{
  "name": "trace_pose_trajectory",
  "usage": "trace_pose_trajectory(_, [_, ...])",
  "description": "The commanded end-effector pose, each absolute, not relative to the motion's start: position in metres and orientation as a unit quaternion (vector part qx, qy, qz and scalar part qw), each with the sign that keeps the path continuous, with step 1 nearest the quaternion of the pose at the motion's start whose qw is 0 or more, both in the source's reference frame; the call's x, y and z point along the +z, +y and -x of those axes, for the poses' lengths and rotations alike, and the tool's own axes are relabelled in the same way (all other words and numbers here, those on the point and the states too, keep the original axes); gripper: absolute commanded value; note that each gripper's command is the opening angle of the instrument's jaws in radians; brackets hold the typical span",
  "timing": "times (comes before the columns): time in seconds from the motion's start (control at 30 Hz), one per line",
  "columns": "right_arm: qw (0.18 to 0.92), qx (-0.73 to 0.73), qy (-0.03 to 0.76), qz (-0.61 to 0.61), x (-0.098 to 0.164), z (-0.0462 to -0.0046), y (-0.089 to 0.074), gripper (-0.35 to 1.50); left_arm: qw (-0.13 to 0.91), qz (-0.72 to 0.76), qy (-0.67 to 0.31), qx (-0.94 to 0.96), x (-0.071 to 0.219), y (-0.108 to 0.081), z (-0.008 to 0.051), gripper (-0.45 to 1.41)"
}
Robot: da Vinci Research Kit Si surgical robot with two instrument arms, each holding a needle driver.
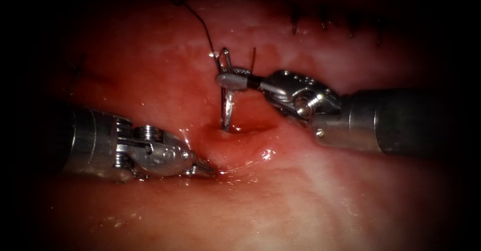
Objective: Wound Closure
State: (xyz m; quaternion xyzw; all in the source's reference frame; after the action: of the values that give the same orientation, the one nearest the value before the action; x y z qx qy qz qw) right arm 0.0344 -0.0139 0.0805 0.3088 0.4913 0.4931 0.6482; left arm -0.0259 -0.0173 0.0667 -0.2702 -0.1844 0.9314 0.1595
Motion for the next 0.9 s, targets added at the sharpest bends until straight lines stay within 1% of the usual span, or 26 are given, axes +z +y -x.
trace_pose_trajectory(0.03, [0.635, 0.505, 0.489, -0.320, 0.0808, -0.0352, -0.0138, -0.35, 0.159, 0.271, -0.184, 0.931, 0.0673, -0.0175, 0.0265, -0.45])
trace_pose_trajectory(0.27, [0.590, 0.549, 0.460, -0.372, 0.0807, -0.0352, -0.0139, -0.35, 0.158, 0.271, -0.184, 0.932, 0.0674, -0.0175, 0.0264, -0.45])
trace_pose_trajectory(0.5, [0.533, 0.585, 0.410, -0.453, 0.0802, -0.0356, -0.0149, -0.35, 0.156, 0.271, -0.184, 0.932, 0.0677, -0.0174, 0.0260, -0.45])
trace_pose_trajectory(0.7, [0.513, 0.589, 0.386, -0.491, 0.0794, -0.0360, -0.0155, -0.35, 0.155, 0.272, -0.184, 0.932, 0.0677, -0.0173, 0.0259, -0.45])
trace_pose_trajectory(0.9, [0.478, 0.605, 0.361, -0.524, 0.0788, -0.0364, -0.0164, -0.35, 0.155, 0.272, -0.184, 0.932, 0.0677, -0.0174, 0.0259, -0.45])
